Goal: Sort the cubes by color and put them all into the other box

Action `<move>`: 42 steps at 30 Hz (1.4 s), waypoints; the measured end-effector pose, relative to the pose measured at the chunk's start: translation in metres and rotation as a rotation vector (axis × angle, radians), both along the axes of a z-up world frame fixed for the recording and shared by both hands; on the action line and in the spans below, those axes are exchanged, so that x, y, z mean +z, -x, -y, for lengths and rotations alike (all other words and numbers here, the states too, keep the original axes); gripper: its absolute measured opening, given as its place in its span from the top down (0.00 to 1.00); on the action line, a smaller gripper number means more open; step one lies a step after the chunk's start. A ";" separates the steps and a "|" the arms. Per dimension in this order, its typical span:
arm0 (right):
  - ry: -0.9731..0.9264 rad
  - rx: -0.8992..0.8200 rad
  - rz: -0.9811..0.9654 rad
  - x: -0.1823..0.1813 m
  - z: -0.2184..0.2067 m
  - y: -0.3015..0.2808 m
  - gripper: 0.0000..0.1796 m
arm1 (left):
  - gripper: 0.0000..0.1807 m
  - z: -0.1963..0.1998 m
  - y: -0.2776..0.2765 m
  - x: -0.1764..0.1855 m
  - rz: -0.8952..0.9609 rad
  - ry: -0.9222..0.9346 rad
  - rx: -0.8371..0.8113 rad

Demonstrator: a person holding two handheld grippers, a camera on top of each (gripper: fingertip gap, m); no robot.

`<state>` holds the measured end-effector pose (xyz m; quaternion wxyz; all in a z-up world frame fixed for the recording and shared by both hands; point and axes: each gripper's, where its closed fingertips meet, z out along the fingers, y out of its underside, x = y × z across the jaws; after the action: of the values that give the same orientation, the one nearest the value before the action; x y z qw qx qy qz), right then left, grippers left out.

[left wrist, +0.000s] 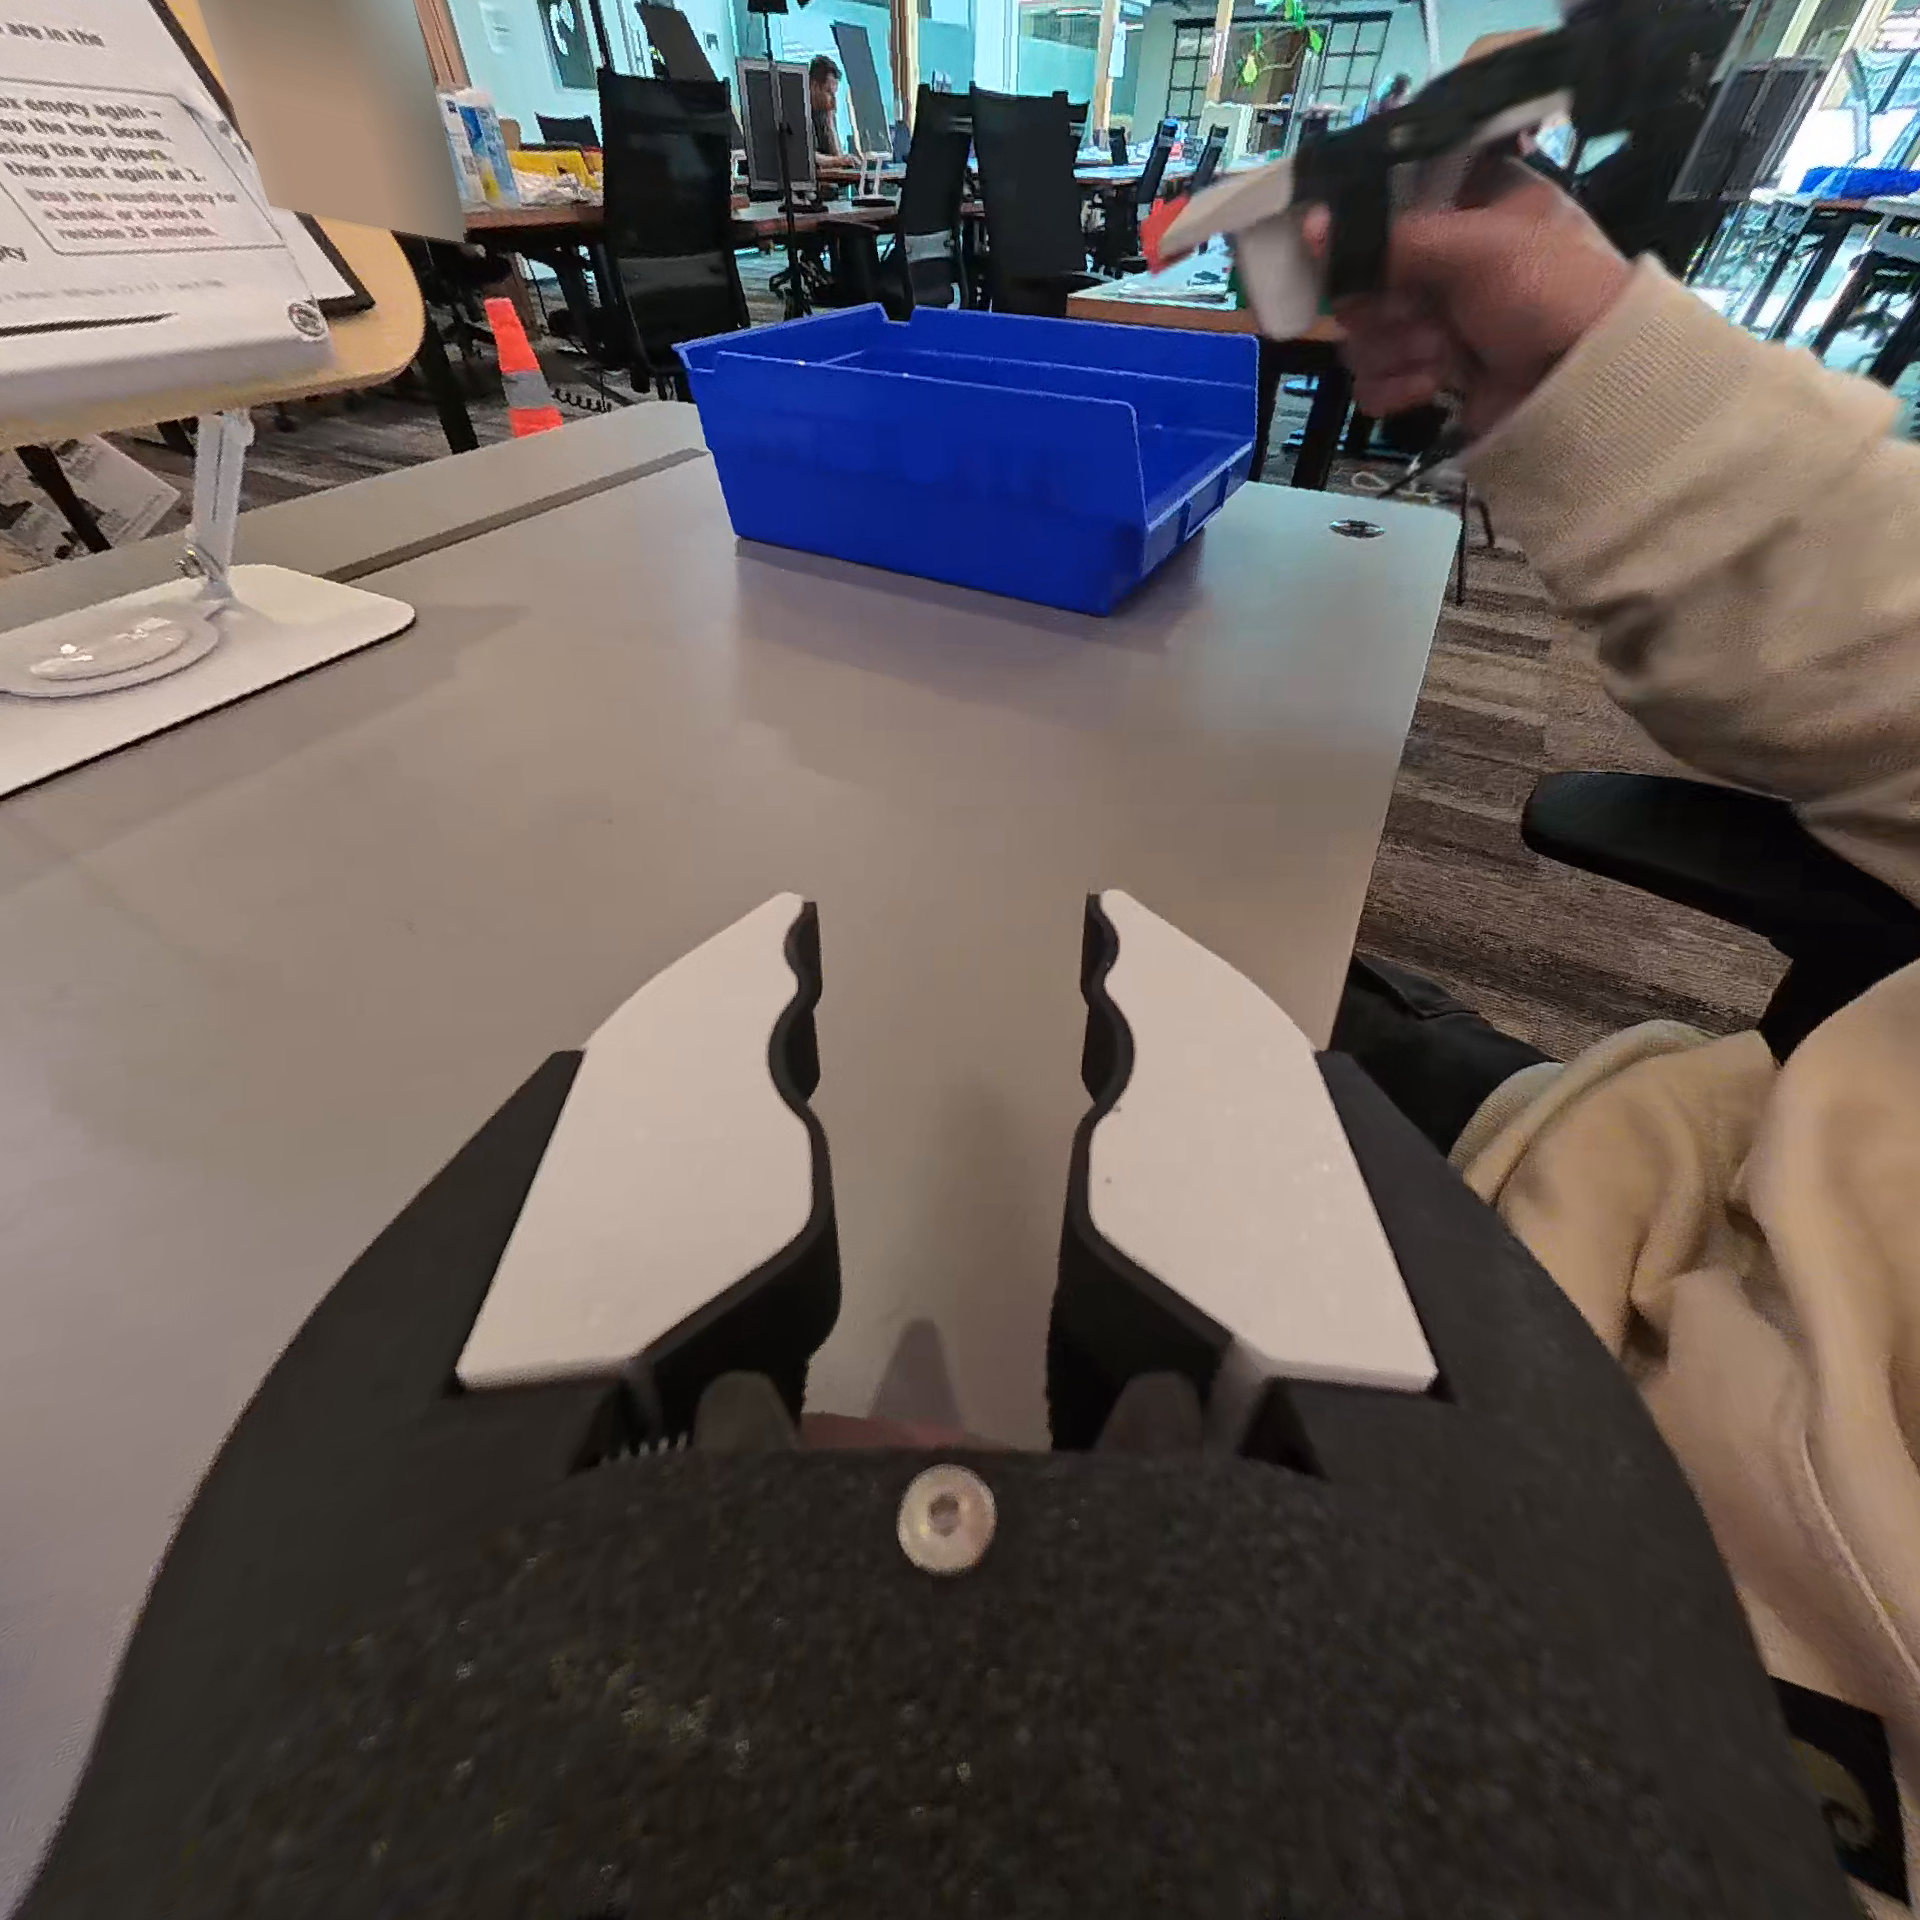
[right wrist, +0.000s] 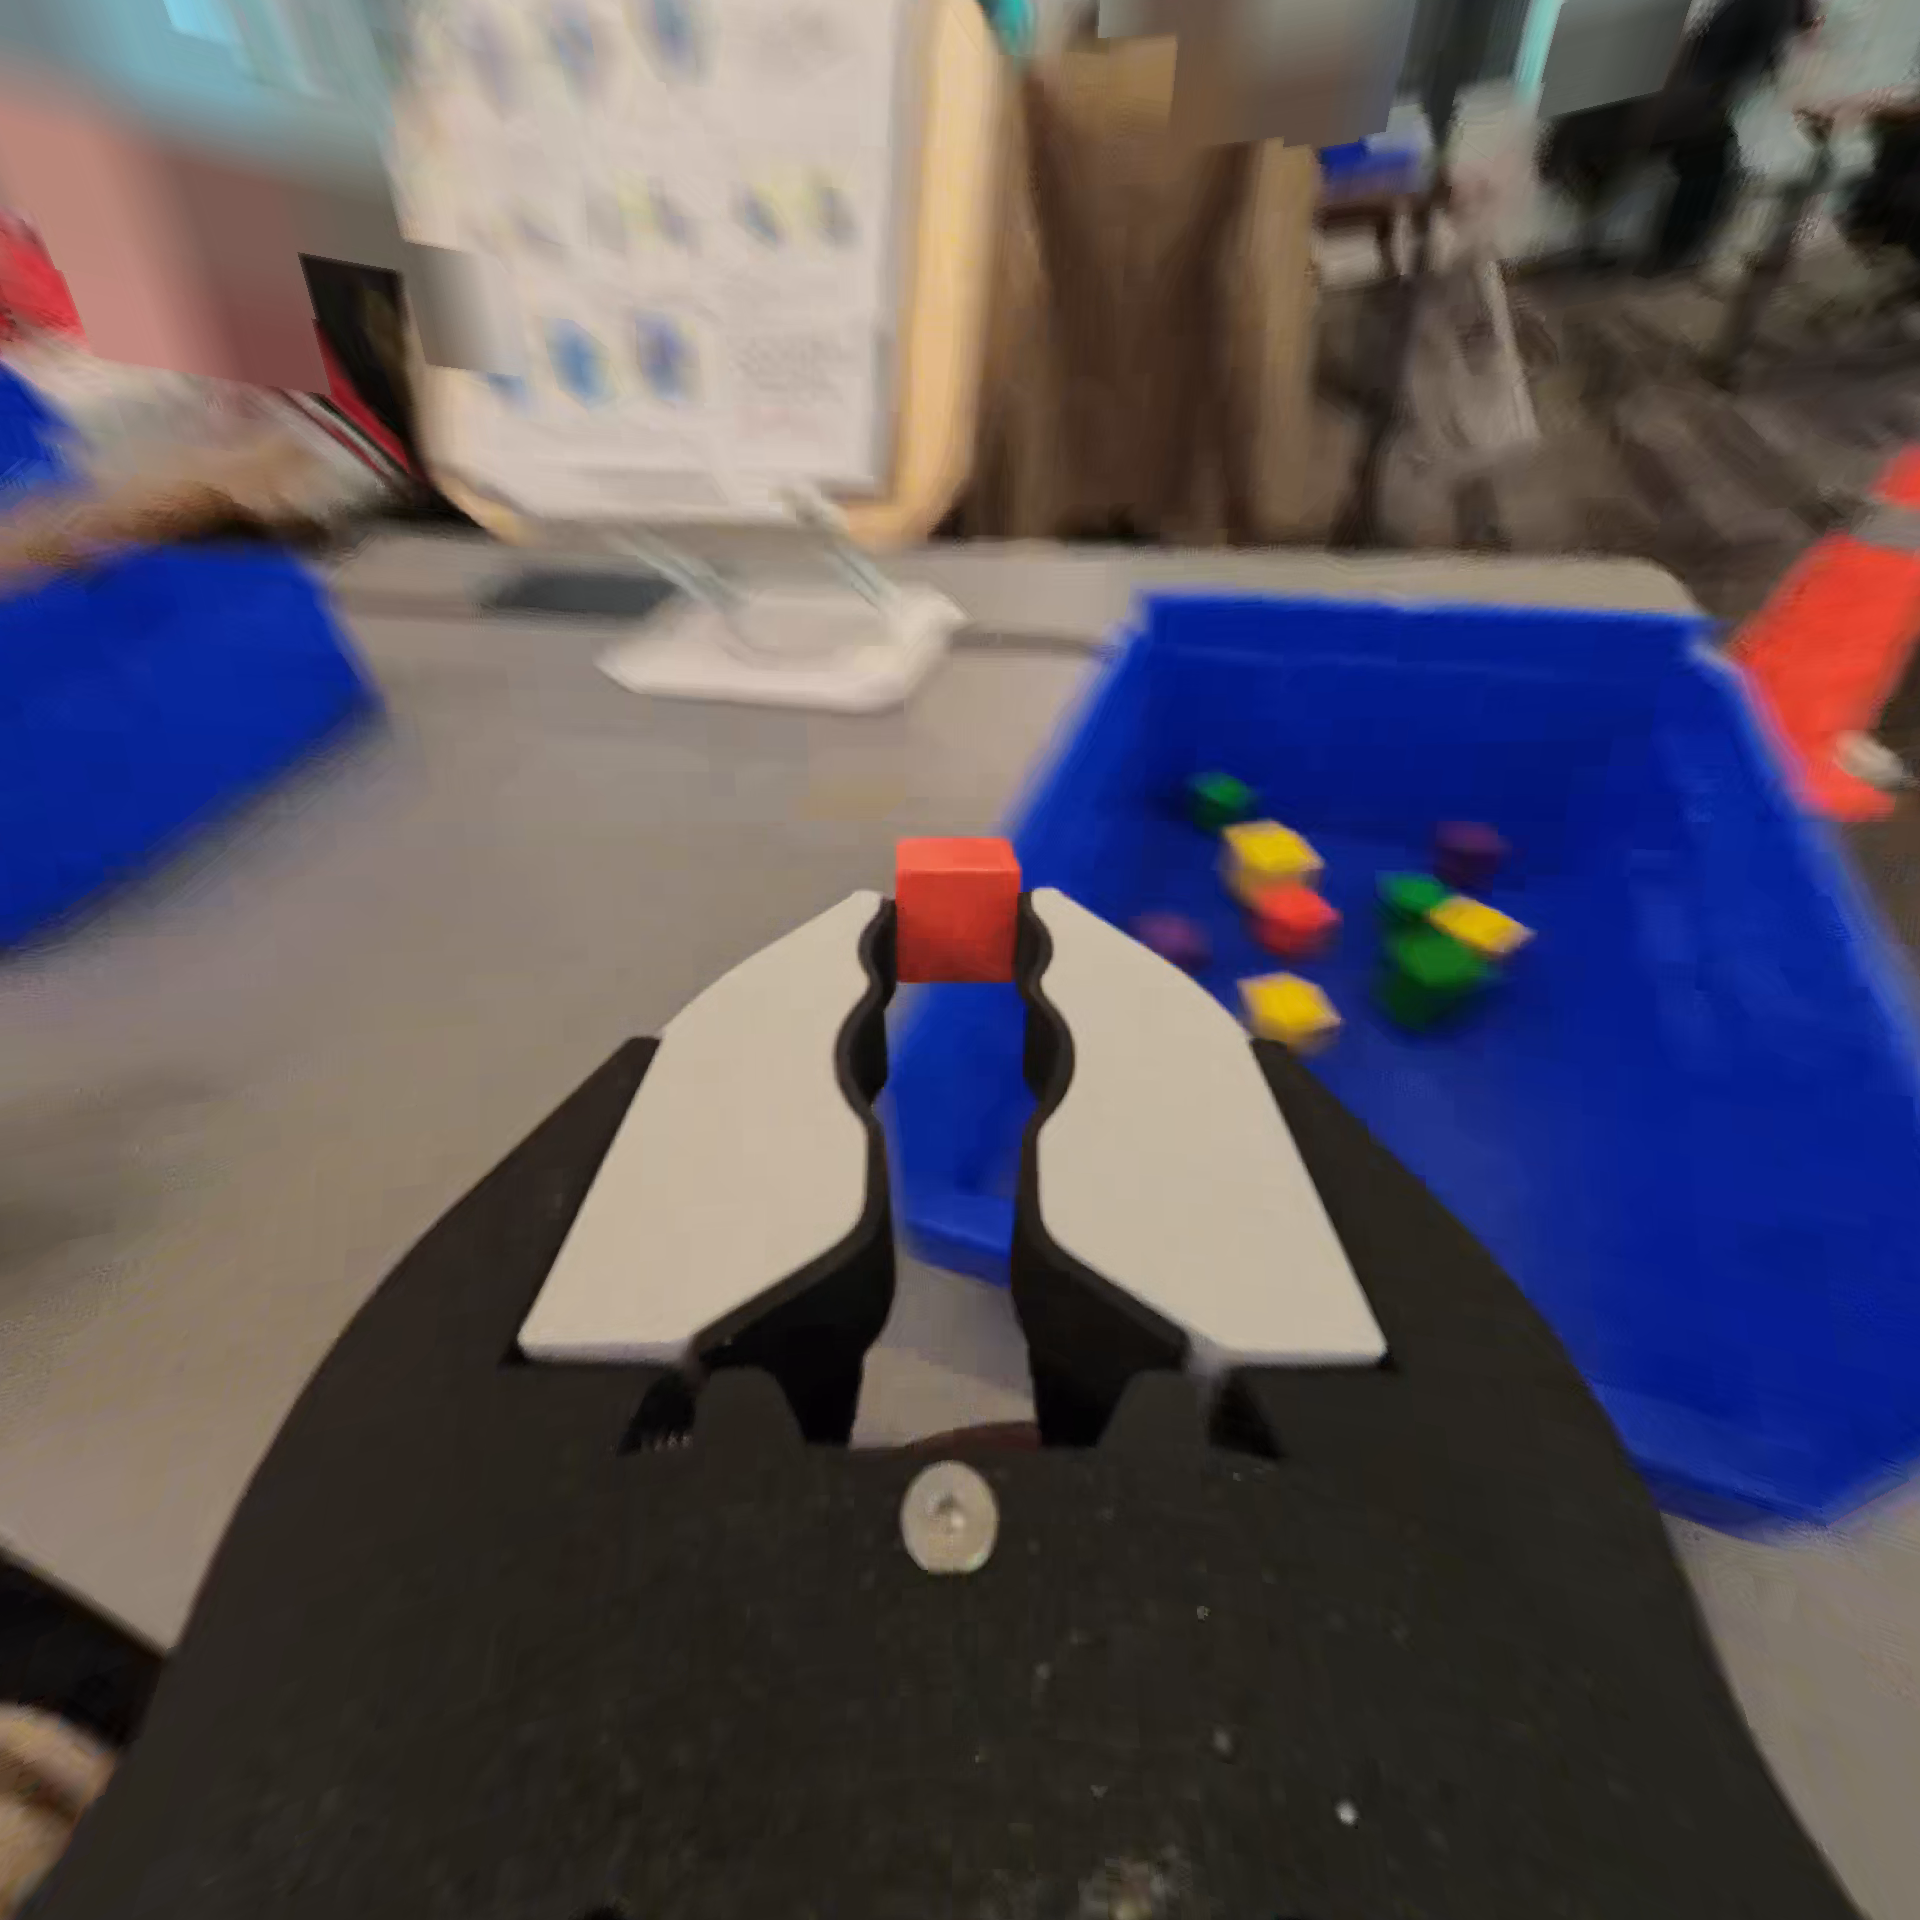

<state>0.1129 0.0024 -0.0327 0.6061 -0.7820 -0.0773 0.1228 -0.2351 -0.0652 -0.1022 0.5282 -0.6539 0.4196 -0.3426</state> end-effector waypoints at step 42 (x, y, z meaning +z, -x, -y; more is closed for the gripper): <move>0.179 0.703 -0.357 -0.075 0.071 0.235 0.82 | 0.63 -0.176 0.239 0.075 0.042 0.075 1.076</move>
<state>-0.1223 -0.0685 -0.1081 0.4604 -0.7241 -0.2226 0.4629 -0.4740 0.1111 -0.0270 0.6136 -0.7879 0.0021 -0.0510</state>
